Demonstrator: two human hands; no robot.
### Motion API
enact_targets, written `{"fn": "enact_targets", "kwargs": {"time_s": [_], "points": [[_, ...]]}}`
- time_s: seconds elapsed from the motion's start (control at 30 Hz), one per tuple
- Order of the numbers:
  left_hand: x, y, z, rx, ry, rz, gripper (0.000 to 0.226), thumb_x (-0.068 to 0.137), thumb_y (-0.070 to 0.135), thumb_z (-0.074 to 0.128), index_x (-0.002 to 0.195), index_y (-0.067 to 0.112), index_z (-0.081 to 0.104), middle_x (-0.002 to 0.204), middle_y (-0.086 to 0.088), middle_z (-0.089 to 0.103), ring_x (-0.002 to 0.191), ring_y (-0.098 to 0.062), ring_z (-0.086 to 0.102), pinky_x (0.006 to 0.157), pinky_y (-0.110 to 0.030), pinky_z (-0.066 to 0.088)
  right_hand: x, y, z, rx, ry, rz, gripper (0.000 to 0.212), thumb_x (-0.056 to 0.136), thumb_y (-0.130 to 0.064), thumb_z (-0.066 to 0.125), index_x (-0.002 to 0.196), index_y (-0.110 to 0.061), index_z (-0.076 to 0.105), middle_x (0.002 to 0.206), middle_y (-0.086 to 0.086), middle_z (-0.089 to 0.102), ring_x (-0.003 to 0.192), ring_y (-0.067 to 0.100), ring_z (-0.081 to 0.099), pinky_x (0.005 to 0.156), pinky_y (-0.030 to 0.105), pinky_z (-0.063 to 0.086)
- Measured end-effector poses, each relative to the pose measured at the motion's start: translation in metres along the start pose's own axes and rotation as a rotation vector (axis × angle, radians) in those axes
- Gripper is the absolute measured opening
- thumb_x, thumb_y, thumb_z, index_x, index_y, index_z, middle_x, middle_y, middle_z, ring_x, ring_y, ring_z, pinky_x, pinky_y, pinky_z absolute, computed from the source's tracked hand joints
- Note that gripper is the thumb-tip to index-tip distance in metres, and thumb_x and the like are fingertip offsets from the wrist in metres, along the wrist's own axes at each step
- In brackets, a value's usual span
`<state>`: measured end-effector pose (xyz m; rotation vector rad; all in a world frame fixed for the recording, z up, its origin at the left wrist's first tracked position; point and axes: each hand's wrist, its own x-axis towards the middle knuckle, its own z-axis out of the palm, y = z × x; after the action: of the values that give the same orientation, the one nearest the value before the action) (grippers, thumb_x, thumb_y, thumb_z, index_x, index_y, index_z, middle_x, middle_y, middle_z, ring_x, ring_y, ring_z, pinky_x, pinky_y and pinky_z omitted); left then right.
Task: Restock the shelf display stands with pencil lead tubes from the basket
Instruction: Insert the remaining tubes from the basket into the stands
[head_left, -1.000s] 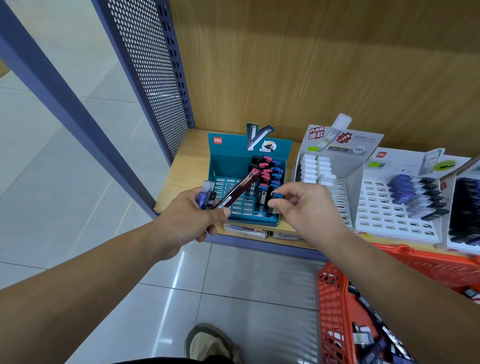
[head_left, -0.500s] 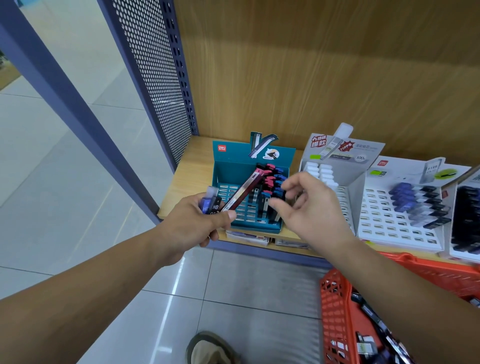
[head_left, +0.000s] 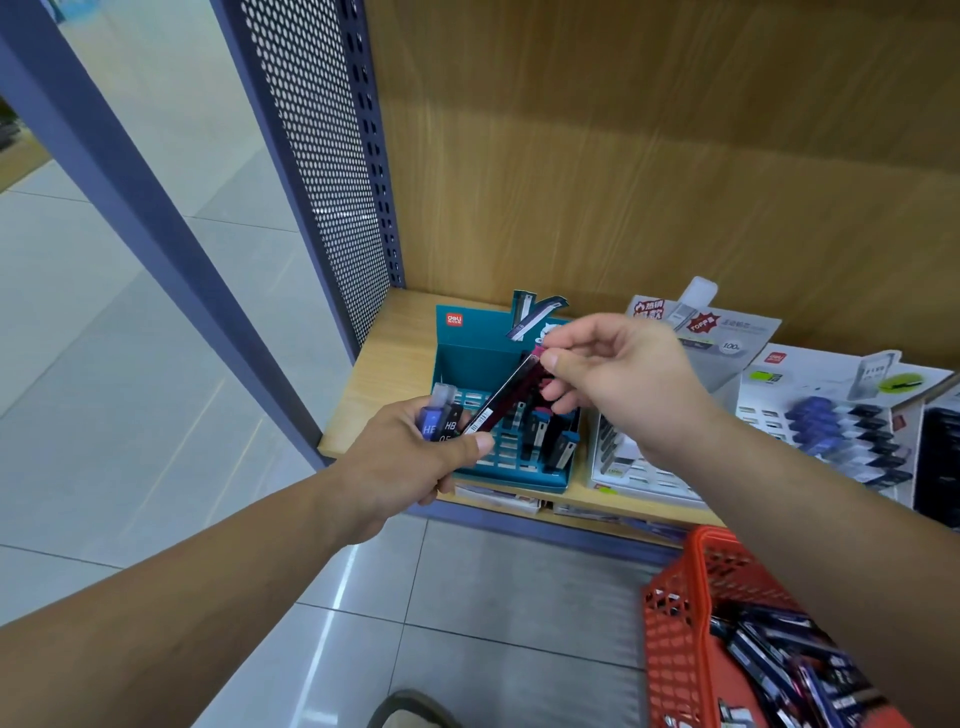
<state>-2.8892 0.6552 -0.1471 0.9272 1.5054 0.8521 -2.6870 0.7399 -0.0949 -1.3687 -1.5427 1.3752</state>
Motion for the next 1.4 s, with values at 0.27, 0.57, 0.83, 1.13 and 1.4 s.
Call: {"fn": "enact_targets", "kwargs": {"time_s": [0.27, 0.57, 0.83, 1.13, 1.4], "points": [[0.002, 0.006, 0.004, 0.295, 0.092, 0.255, 0.015, 0.089, 0.032, 0.080, 0.099, 0.023, 0.075, 0.079, 0.001, 0.072, 0.057, -0.004, 0.055, 0.056, -0.026, 0.052, -0.002, -0.013, 0.001, 0.129, -0.040, 0.047, 0.007, 0.092, -0.007, 0.076, 0.098, -0.003, 0.075, 0.077, 0.014, 0.075, 0.072, 0.026, 0.075, 0.074, 0.037, 0.065], [0.004, 0.001, 0.008, 0.442, 0.154, 0.303, 0.016, 0.090, 0.033, 0.079, 0.097, 0.026, 0.066, 0.079, 0.001, 0.067, 0.062, -0.009, 0.053, 0.053, -0.015, 0.041, -0.006, -0.009, -0.012, 0.180, -0.226, 0.014, 0.029, 0.097, 0.015, 0.055, 0.112, -0.002, 0.074, 0.097, 0.016, 0.078, 0.090, 0.031, 0.077, 0.086, 0.041, 0.063], [0.009, 0.011, 0.013, 0.214, 0.057, 0.302, 0.013, 0.086, 0.020, 0.083, 0.093, 0.017, 0.072, 0.061, 0.016, 0.060, 0.054, 0.000, 0.050, 0.055, -0.015, 0.045, 0.001, -0.029, -0.014, -0.056, -0.331, -0.143, 0.028, 0.095, 0.006, 0.067, 0.117, -0.010, 0.073, 0.088, 0.017, 0.069, 0.081, 0.028, 0.076, 0.079, 0.039, 0.064], [0.011, 0.013, 0.012, 0.352, 0.073, 0.315, 0.017, 0.099, 0.023, 0.067, 0.086, 0.013, 0.062, 0.058, 0.006, 0.046, 0.053, -0.007, 0.039, 0.051, -0.024, 0.037, 0.016, -0.031, -0.014, -0.091, -0.275, -0.085, 0.017, 0.093, -0.006, 0.074, 0.109, -0.006, 0.072, 0.087, 0.017, 0.074, 0.076, 0.027, 0.076, 0.074, 0.038, 0.064], [0.015, 0.003, 0.002, 0.299, 0.108, 0.055, 0.014, 0.099, 0.024, 0.065, 0.092, 0.013, 0.069, 0.091, -0.016, 0.074, 0.057, -0.013, 0.053, 0.049, -0.022, 0.046, 0.029, -0.023, -0.016, -0.655, -0.228, -0.174, 0.012, 0.092, -0.023, 0.078, 0.085, -0.016, 0.072, 0.067, 0.003, 0.072, 0.064, 0.011, 0.073, 0.065, 0.026, 0.060]]}}
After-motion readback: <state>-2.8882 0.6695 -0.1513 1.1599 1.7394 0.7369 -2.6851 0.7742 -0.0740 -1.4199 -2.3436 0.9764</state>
